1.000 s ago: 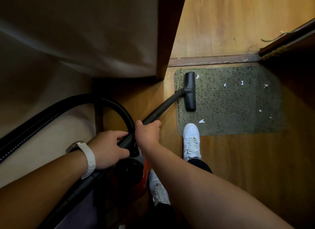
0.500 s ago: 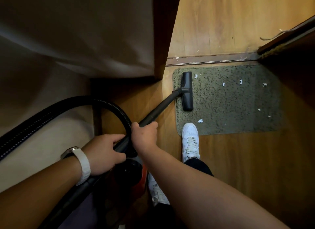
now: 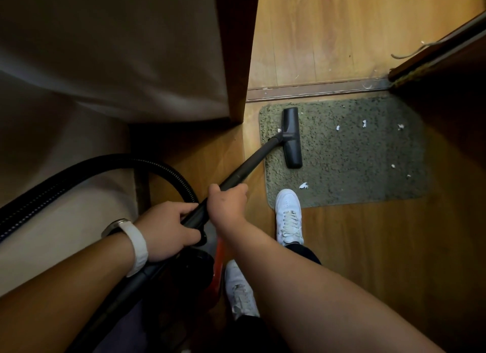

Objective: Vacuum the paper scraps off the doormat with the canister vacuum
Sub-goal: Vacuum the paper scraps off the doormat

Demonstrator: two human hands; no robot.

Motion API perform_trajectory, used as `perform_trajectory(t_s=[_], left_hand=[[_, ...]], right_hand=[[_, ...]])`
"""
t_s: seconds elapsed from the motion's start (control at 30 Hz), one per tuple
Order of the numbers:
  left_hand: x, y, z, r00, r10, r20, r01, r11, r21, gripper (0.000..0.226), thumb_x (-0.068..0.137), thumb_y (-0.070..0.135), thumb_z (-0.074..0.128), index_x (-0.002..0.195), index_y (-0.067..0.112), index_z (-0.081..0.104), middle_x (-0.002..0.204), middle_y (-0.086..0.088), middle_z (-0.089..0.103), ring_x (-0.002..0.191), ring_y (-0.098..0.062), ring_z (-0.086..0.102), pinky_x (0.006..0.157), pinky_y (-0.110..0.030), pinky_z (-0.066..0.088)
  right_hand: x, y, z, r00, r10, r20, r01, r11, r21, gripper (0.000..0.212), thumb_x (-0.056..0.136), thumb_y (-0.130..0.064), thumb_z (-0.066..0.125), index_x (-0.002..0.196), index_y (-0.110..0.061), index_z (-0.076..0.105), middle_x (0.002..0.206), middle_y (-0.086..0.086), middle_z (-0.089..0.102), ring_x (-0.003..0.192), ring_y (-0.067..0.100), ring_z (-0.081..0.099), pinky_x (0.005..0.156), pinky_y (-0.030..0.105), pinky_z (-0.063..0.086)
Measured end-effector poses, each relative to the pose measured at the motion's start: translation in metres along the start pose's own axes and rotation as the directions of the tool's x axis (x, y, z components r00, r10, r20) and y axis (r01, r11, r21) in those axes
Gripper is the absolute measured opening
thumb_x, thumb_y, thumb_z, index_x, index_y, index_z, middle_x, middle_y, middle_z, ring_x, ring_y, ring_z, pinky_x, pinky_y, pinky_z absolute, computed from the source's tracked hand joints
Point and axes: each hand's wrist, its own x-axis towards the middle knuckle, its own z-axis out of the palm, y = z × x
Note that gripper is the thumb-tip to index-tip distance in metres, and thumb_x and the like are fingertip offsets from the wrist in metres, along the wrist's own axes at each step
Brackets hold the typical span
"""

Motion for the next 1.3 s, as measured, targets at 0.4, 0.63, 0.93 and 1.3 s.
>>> perform_trajectory(t_s=[0.4, 0.63, 0.93, 1.3], left_hand=[[0.024, 0.03, 0.01, 1.0, -0.009, 0.012, 0.009, 0.999, 0.054, 0.031, 0.076, 0.013, 0.068, 0.1, 0.031, 0.07, 0.077, -0.007, 0.075, 0.051, -0.019, 0.066, 0.056, -0.036, 0.056], [0.025, 0.033, 0.011, 1.0, 0.012, 0.029, -0.013, 1.0, 0.018, 0.035, 0.076, 0.011, 0.068, 0.1, 0.036, 0.068, 0.079, -0.013, 0.073, 0.058, -0.036, 0.067, 0.053, -0.04, 0.055], [0.011, 0.008, 0.002, 1.0, 0.01, 0.03, -0.009, 0.999, -0.046, 0.043, 0.077, 0.011, 0.071, 0.101, 0.046, 0.067, 0.083, -0.007, 0.075, 0.071, -0.036, 0.07, 0.065, -0.044, 0.059], [-0.021, -0.016, -0.012, 0.999, 0.031, -0.024, -0.031, 0.999, -0.018, 0.059, 0.078, 0.009, 0.072, 0.078, 0.067, 0.062, 0.085, 0.003, 0.076, 0.076, -0.027, 0.071, 0.069, -0.037, 0.057]], right_hand=[[0.021, -0.01, -0.029, 0.999, -0.004, -0.048, 0.006, 0.999, 0.032, 0.047, 0.09, -0.028, 0.06, 0.126, -0.008, 0.04, 0.126, 0.013, 0.055, 0.109, 0.032, 0.057, 0.078, 0.031, 0.04], [0.021, -0.012, -0.035, 1.0, 0.003, -0.025, -0.002, 0.999, 0.035, 0.051, 0.088, -0.029, 0.06, 0.129, -0.01, 0.038, 0.124, 0.012, 0.055, 0.106, 0.03, 0.06, 0.078, 0.032, 0.046], [0.003, -0.009, -0.019, 1.0, -0.001, 0.029, 0.003, 0.998, -0.067, 0.056, 0.091, -0.031, 0.059, 0.136, -0.009, 0.033, 0.131, 0.012, 0.049, 0.104, 0.029, 0.059, 0.082, 0.038, 0.054], [-0.029, -0.003, 0.015, 0.995, 0.031, 0.091, -0.024, 0.997, -0.08, 0.057, 0.087, -0.041, 0.059, 0.13, -0.017, 0.031, 0.126, 0.01, 0.051, 0.102, 0.031, 0.063, 0.087, 0.047, 0.059]])
